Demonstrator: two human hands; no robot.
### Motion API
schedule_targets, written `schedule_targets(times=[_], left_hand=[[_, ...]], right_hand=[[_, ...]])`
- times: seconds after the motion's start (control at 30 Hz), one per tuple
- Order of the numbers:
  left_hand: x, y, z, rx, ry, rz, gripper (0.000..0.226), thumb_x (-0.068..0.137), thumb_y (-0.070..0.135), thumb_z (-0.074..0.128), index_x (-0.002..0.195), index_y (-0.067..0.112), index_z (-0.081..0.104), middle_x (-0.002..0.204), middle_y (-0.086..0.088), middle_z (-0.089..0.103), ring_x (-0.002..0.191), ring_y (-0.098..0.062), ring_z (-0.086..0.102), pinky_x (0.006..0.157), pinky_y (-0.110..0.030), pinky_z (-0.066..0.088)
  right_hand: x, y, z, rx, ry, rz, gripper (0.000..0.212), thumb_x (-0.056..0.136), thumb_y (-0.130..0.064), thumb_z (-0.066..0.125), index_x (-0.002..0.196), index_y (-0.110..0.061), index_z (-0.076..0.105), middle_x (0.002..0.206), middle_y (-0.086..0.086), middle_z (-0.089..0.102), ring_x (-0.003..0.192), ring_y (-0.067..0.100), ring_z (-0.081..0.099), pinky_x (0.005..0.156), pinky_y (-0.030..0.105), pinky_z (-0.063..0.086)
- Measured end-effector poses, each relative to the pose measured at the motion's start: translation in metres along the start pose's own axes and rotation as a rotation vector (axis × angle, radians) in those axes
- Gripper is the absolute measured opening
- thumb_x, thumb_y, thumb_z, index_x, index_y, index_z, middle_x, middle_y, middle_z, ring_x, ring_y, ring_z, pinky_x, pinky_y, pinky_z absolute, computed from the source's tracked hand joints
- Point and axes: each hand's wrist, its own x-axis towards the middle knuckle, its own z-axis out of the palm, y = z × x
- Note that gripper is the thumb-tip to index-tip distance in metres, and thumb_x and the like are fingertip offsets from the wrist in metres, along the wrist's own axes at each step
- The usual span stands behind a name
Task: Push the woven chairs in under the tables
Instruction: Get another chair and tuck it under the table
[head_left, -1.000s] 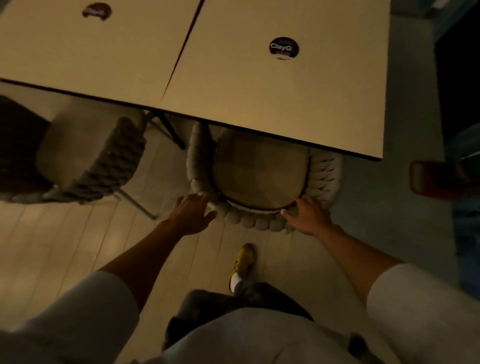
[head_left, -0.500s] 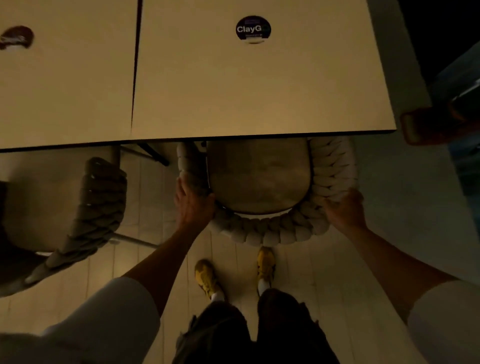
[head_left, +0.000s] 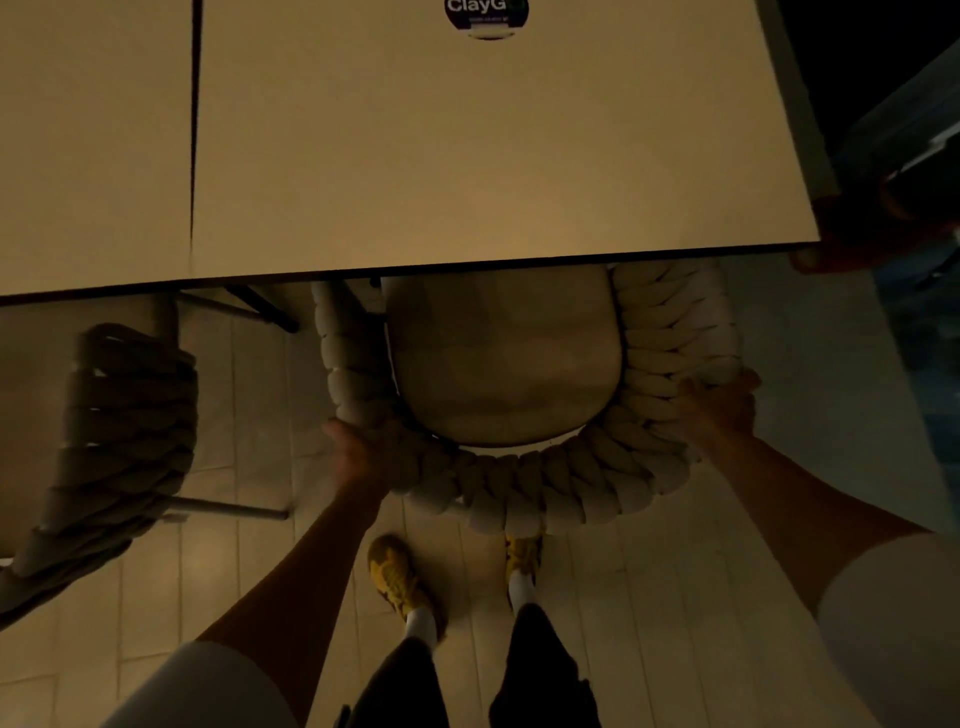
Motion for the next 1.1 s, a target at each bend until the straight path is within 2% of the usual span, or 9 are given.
schedule_targets(times=[0.1, 0.17, 0.27, 0.33, 0.5, 0.67, 0.77, 0.83, 1.1], left_hand=[[0.004, -0.037, -0.001, 0.11, -0.013, 0.1, 0.021, 0.111, 0.032, 0.042, 0.128, 0.021, 0.04, 0.113, -0.003, 0.058, 0.096, -0.019, 0.061, 0.062, -0.029, 0.051], [0.001, -0.054, 0.001, 0.074, -0.018, 0.095, 0.021, 0.111, 0.038, 0.039, 0.127, 0.024, 0.043, 0.103, 0.005, 0.057, 0.092, -0.015, 0.06, 0.061, -0.028, 0.05], [-0.007, -0.061, -0.002, 0.042, -0.046, 0.068, 0.027, 0.108, 0.042, 0.043, 0.126, 0.022, 0.046, 0.108, -0.002, 0.06, 0.093, -0.016, 0.06, 0.072, -0.033, 0.054], [-0.009, -0.063, -0.007, 0.004, -0.067, 0.069, 0.029, 0.106, 0.032, 0.052, 0.127, 0.016, 0.041, 0.114, -0.006, 0.057, 0.091, -0.014, 0.058, 0.066, -0.029, 0.051], [-0.009, -0.071, -0.026, -0.01, -0.032, 0.062, 0.008, 0.11, 0.026, 0.045, 0.117, 0.023, 0.046, 0.096, 0.01, 0.054, 0.084, -0.007, 0.056, 0.068, -0.023, 0.05], [0.001, -0.08, -0.06, 0.086, -0.041, 0.052, 0.024, 0.102, 0.026, 0.063, 0.119, 0.025, 0.046, 0.109, 0.0, 0.059, 0.099, -0.022, 0.062, 0.069, -0.03, 0.052], [0.014, -0.083, -0.074, 0.237, -0.031, 0.047, 0.055, 0.097, 0.02, 0.069, 0.14, 0.014, 0.037, 0.127, -0.019, 0.058, 0.107, -0.036, 0.063, 0.086, -0.047, 0.058], [0.014, -0.076, -0.084, 0.221, -0.046, 0.065, 0.053, 0.095, 0.025, 0.071, 0.135, 0.013, 0.037, 0.122, -0.017, 0.057, 0.103, -0.036, 0.064, 0.086, -0.056, 0.059], [0.027, -0.068, -0.1, 0.206, -0.039, 0.053, 0.062, 0.09, 0.029, 0.076, 0.135, 0.016, 0.035, 0.118, -0.011, 0.05, 0.102, -0.031, 0.058, 0.077, -0.049, 0.059]], right_hand=[[0.007, 0.005, -0.007, -0.039, -0.001, 0.031, 0.079, 0.098, -0.025, 0.064, 0.161, -0.011, 0.017, 0.153, 0.027, 0.041, 0.136, 0.044, 0.047, 0.105, 0.047, 0.044], [0.009, 0.014, -0.014, -0.088, -0.022, 0.001, 0.076, 0.1, -0.025, 0.062, 0.161, -0.012, 0.019, 0.149, 0.03, 0.047, 0.132, 0.047, 0.051, 0.104, 0.05, 0.045], [0.003, 0.027, -0.023, -0.12, -0.058, -0.032, 0.073, 0.102, -0.022, 0.058, 0.162, -0.017, 0.017, 0.145, 0.033, 0.05, 0.126, 0.05, 0.055, 0.101, 0.053, 0.049], [-0.006, 0.031, -0.024, -0.123, -0.062, -0.027, 0.073, 0.102, -0.022, 0.058, 0.162, -0.019, 0.016, 0.146, 0.032, 0.049, 0.127, 0.051, 0.054, 0.101, 0.052, 0.048], [-0.035, 0.041, -0.021, -0.071, -0.116, 0.014, 0.075, 0.1, -0.024, 0.065, 0.16, -0.02, 0.02, 0.147, 0.028, 0.049, 0.126, 0.048, 0.055, 0.098, 0.047, 0.05], [-0.066, 0.047, -0.012, -0.022, -0.142, 0.044, 0.075, 0.096, -0.02, 0.069, 0.156, -0.019, 0.023, 0.142, 0.028, 0.054, 0.121, 0.047, 0.058, 0.093, 0.045, 0.049], [-0.08, 0.047, -0.005, -0.016, -0.141, 0.043, 0.075, 0.098, -0.017, 0.067, 0.157, -0.018, 0.022, 0.144, 0.027, 0.053, 0.122, 0.047, 0.057, 0.095, 0.046, 0.049], [-0.087, 0.047, 0.0, -0.018, -0.149, 0.049, 0.077, 0.098, -0.014, 0.066, 0.16, -0.016, 0.019, 0.146, 0.028, 0.051, 0.125, 0.047, 0.055, 0.098, 0.045, 0.048], [-0.105, 0.04, 0.007, -0.033, -0.163, 0.087, 0.07, 0.099, -0.011, 0.064, 0.156, -0.012, 0.022, 0.142, 0.032, 0.052, 0.125, 0.047, 0.056, 0.089, 0.039, 0.045]])
